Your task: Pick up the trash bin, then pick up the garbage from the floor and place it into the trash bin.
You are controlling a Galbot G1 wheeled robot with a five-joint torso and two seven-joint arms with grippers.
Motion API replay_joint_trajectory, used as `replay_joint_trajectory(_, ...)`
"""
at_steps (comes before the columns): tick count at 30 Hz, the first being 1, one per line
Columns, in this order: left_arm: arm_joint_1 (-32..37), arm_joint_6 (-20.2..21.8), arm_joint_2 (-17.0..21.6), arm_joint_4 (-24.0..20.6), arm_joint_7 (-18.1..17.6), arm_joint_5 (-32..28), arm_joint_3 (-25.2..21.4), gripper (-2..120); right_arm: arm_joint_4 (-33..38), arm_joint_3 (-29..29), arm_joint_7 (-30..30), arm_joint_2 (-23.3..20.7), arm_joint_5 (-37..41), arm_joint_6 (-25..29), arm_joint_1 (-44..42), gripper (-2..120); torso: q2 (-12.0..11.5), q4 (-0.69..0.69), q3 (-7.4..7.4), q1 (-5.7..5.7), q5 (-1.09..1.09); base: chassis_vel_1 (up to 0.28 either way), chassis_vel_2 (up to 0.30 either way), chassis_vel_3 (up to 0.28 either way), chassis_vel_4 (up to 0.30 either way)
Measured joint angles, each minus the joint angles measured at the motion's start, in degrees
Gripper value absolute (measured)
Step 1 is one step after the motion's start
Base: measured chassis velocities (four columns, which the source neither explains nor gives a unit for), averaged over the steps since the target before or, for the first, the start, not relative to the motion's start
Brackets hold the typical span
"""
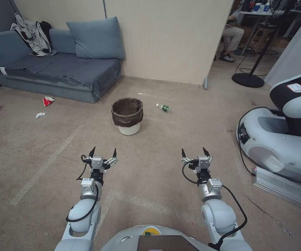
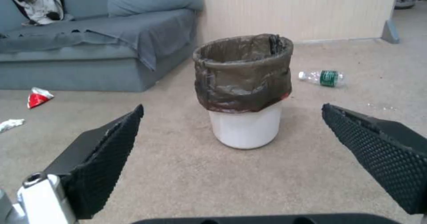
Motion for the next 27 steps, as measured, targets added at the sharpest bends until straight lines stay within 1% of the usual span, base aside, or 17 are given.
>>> replay_joint_trajectory(27,0.0,0.0,0.0,0.0,0.0,0.0,0.0,100,0.0,0.0,0.0,0.0,0.0,0.0,0.0,100,0.0,0.0,0.0,0.0,0.0,0.0,0.0,0.0,0.0)
